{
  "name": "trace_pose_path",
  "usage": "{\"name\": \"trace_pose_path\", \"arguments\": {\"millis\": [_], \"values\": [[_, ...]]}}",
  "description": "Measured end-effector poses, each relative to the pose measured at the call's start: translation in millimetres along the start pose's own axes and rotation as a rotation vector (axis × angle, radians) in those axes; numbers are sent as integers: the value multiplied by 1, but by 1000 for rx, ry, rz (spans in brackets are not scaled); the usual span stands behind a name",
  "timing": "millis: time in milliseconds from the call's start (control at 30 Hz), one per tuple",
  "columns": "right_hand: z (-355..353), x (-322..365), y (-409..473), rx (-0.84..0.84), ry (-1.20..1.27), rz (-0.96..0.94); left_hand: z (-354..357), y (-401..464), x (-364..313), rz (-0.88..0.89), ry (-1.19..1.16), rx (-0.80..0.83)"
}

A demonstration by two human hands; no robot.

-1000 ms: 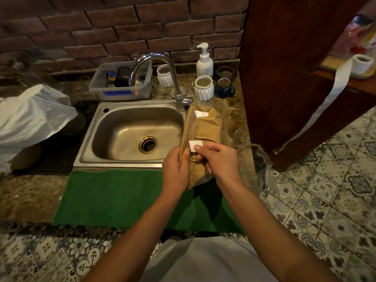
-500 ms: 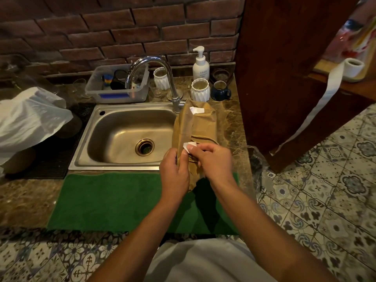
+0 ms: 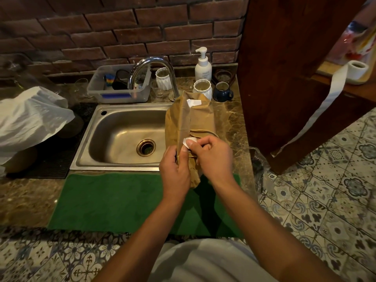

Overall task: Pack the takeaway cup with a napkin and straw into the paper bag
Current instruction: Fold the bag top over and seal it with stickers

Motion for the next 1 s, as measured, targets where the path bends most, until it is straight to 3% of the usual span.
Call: {"name": "trace_pose_path", "arguments": {"millis": [233, 433, 733, 1000], "values": [[-5, 12, 2, -53, -40, -21, 4, 9, -18, 8, -33, 13], [-5, 19, 3, -58, -132, -88, 3, 12, -18, -128, -237, 58], [-4, 33, -8, -44, -492, -248, -13, 22, -19, -199, -183, 3], [-5, 29, -3, 27, -316, -199, -27, 31, -18, -208, -210, 95]]}}
Point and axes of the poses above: each hand's wrist, its own y-axis towards the middle knuckle, its own z-axis out of the palm, x = y × z, the point moved 4 cm from there along y, towards the middle knuckle, and after that the axes turned 2 degrees about -z, right-handed, at the moved point
